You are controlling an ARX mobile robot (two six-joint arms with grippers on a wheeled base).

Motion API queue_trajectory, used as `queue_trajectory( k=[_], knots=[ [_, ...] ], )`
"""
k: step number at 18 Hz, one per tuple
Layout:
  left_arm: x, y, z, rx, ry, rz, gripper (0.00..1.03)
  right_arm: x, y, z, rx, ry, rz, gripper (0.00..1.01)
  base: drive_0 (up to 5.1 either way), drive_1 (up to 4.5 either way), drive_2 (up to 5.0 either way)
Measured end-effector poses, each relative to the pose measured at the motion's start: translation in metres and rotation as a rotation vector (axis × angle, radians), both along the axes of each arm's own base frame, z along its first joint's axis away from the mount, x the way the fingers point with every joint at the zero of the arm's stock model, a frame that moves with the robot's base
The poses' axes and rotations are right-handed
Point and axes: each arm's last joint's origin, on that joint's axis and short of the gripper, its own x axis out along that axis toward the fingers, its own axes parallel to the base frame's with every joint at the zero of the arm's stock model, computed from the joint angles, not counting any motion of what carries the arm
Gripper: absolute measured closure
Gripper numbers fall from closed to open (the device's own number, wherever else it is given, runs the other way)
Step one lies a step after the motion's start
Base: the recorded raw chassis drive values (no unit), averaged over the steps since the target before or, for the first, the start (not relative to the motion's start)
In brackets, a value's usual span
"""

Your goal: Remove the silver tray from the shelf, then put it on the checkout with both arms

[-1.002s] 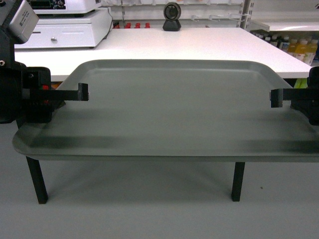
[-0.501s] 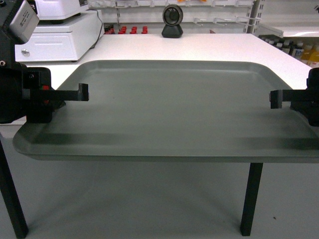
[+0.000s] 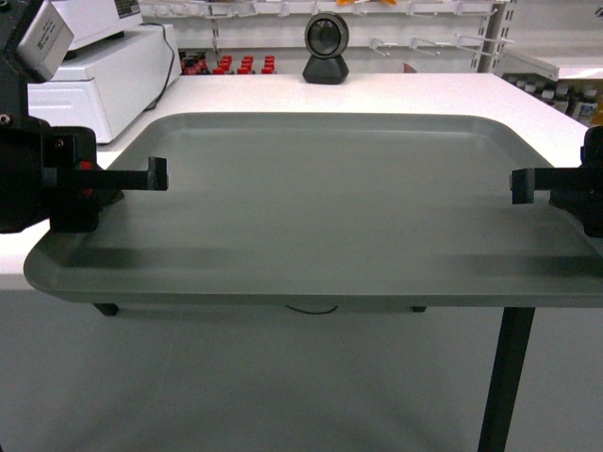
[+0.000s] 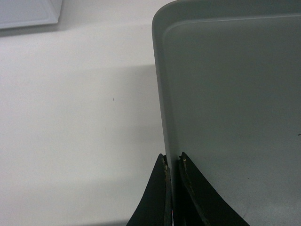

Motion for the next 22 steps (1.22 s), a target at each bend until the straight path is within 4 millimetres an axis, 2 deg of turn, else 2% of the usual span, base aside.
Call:
queue_trajectory(
  k=[7,22],
  knots=[
    [0.0004,-0.0001,0.0008,-0.002,-0.008,0.0,0.99,0.0003,0.0,0.0005,0.002,-0.006,0.001,0.98,-0.1,4.21,-4.4],
    [0.0002,-0.0001,0.0003,-0.001,-0.003,0.0,0.99,0.0003,0.0001,-0.0005,0.0,0.0,0.001,0.98,0.0,0.0,0.0]
  ],
)
